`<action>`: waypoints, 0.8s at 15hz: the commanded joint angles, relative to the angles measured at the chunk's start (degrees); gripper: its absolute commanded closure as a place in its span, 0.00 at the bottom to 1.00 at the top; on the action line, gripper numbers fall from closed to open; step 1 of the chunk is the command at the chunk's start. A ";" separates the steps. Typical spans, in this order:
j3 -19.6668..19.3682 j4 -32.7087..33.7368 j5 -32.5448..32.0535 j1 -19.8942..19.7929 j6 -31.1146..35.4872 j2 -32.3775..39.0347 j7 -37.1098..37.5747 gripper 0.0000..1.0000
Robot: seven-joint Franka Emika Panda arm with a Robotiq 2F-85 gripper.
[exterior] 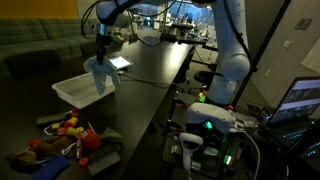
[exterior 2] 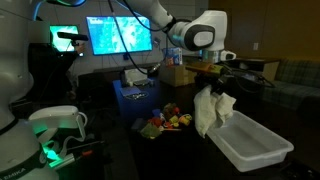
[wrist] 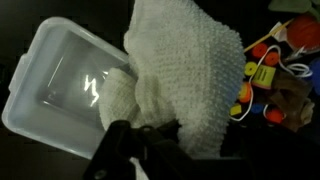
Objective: Use the towel to sweep the things on the table to the left and then put the towel in the white bin
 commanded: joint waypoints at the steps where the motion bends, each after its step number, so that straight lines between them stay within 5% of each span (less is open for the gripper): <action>1: -0.57 14.22 -0.69 1.65 -2.36 7.92 7.52 0.96; 11: -7.25 41.65 -9.69 9.59 0.02 28.13 30.63 0.96; 12: -8.44 43.98 -10.55 10.05 -0.99 30.23 33.13 0.59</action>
